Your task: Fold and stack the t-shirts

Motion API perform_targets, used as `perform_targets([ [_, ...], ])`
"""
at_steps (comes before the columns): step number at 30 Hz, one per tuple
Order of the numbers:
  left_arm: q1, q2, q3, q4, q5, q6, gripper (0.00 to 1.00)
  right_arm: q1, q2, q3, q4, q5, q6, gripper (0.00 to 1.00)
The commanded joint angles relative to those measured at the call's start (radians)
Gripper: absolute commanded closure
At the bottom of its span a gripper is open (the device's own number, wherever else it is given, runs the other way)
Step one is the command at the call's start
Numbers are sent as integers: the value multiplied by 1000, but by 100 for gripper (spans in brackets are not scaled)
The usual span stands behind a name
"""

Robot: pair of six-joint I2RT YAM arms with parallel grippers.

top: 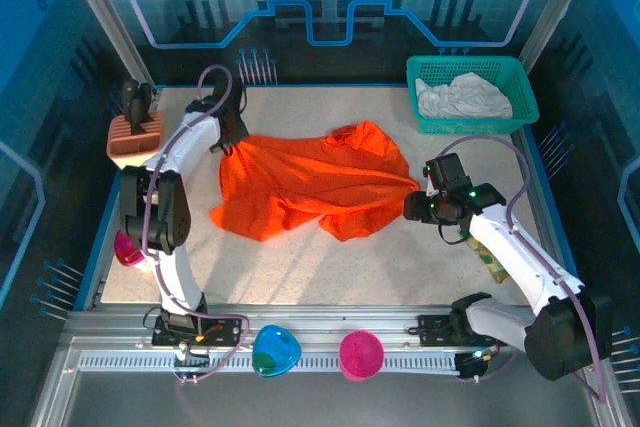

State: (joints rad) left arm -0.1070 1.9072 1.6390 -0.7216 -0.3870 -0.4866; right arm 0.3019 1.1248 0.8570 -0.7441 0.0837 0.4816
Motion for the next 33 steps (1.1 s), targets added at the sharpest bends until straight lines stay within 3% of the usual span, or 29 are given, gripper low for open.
perform_targets([
  [1, 19, 93, 137, -68, -129, 60, 100, 8, -13, 17, -11, -27, 9, 45],
  [3, 24, 145, 210, -73, -174, 71, 100, 6, -10, 11, -7, -34, 8, 44],
  [5, 29, 195, 276, -78, -200, 81, 89, 3, -5, 8, -2, -37, 1, 41],
  [6, 30, 212, 298, -78, -198, 85, 77, 0, -3, 8, 1, -39, -4, 40],
  [8, 29, 241, 338, -95, -184, 86, 33, -6, 8, 8, 15, -52, -16, 37],
  [10, 28, 234, 338, -104, -162, 77, 12, -10, 26, 15, 37, -69, -28, 32],
  [12, 22, 194, 294, -82, -144, 70, 1, -12, 55, 39, 60, -89, -43, 29],
  [18, -18, 18, 161, -126, -75, 69, 1, 40, 212, 172, 72, -130, -28, 30],
  [26, -53, -281, -269, -104, 24, -23, 1, 265, 383, 172, 209, -213, 214, 31],
  [29, -45, -338, -355, -84, 12, -45, 1, 357, 456, 184, 301, -243, 294, 30],
  [33, -27, -366, -418, -51, 33, -68, 2, 445, 580, 294, 276, -196, 293, 31],
])
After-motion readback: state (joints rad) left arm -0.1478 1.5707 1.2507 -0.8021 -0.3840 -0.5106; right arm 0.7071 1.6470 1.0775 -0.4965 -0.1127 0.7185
